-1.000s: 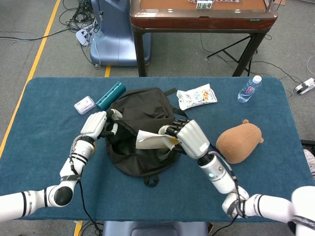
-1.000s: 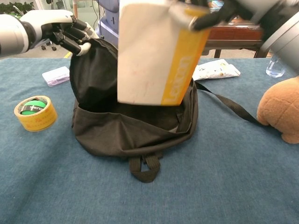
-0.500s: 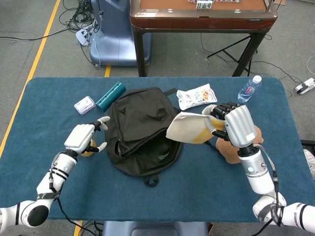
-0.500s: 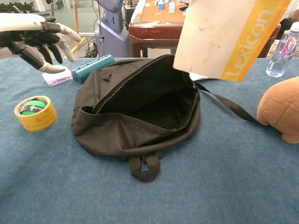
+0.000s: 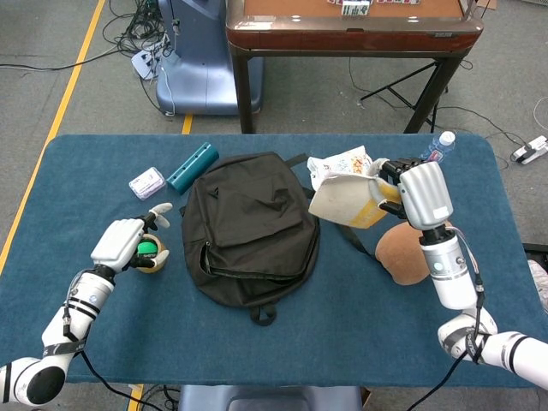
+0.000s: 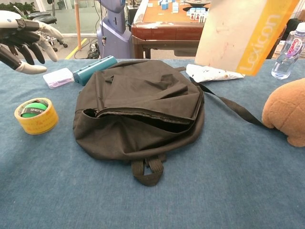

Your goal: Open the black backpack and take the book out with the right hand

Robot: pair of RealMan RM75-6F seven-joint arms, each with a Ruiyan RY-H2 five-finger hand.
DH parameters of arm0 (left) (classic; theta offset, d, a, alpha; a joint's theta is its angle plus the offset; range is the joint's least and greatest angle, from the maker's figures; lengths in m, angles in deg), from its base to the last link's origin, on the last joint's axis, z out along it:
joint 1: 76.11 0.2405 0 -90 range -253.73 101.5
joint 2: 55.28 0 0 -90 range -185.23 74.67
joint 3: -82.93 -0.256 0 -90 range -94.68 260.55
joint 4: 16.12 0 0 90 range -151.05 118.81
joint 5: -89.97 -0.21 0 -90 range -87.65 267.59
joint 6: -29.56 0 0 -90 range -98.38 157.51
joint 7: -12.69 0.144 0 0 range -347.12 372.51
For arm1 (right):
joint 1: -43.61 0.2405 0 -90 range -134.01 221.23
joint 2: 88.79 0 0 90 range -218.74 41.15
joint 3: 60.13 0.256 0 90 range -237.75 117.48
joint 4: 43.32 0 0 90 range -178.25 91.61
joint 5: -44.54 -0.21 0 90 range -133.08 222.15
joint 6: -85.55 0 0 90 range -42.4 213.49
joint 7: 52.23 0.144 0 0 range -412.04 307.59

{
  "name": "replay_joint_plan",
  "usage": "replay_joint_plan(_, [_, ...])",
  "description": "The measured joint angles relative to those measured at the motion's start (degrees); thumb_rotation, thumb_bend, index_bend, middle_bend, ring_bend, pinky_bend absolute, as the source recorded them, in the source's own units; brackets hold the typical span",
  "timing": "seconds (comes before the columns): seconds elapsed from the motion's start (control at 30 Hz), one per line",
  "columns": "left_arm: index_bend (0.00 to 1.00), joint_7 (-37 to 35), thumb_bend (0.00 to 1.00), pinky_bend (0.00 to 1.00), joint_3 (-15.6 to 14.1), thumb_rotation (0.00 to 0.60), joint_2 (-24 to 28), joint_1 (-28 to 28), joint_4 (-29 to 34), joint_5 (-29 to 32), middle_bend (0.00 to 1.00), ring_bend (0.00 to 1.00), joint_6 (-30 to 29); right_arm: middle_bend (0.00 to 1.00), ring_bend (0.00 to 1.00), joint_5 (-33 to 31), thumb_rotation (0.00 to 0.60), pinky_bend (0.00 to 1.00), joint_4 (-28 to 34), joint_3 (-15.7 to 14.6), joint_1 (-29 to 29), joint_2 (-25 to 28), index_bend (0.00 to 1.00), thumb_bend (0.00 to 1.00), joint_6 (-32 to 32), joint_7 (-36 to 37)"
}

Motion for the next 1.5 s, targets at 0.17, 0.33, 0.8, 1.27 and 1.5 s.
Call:
replay_joint_plan(0.17, [0.13, 0.1, 0.33, 0.33, -0.1, 0.6, 0.3, 0.3, -0.1, -0.4, 0.32, 0.33, 0.1, 0.66, 0.67, -1.3, 0.6, 0.7, -7.6, 0.0, 2.1, -4.0, 0.88, 0.46, -4.2, -1.2])
replay_joint_plan(0.33, [0.13, 0.6, 0.33, 0.33, 0.0, 0.6, 0.9, 0.6, 0.5, -0.3, 0.32, 0.33, -0.4, 0.59, 0.6, -1.0, 0.6, 0.69, -14.6, -0.8, 5.2, -11.0, 0.81, 0.45, -7.4, -2.2])
replay_joint_plan(0.8, [0.13, 0.7, 0.33, 0.33, 0.1, 0.6, 2.4, 2.6, -1.6, -0.3, 0.32, 0.33, -2.7, 0.0, 0.0, -3.4, 0.6, 0.05, 7.1, -6.1, 7.0, -4.5, 0.0, 0.48, -25.2, -2.9])
replay_joint_plan(1.27, [0.16, -4.7, 0.33, 0.33, -2.8, 0.6, 4.1, 11.3, -6.5, -5.0, 0.31, 0.33, -9.8, 0.35, 0.26, 6.2, 0.6, 0.25, 18.2, -11.9, -7.7, 8.6, 0.25, 0.43, -4.6, -0.3])
replay_joint_plan(1.5, [0.17, -4.8, 0.33, 0.33, -5.1, 0.6, 2.5, 17.3, -9.5, -9.0, 0.31, 0.33, -17.7, 0.4, 0.31, 3.9, 0.6, 0.35, 16.7, -14.7, -19.8, 7.5, 0.38, 0.43, 7.5, -9.0])
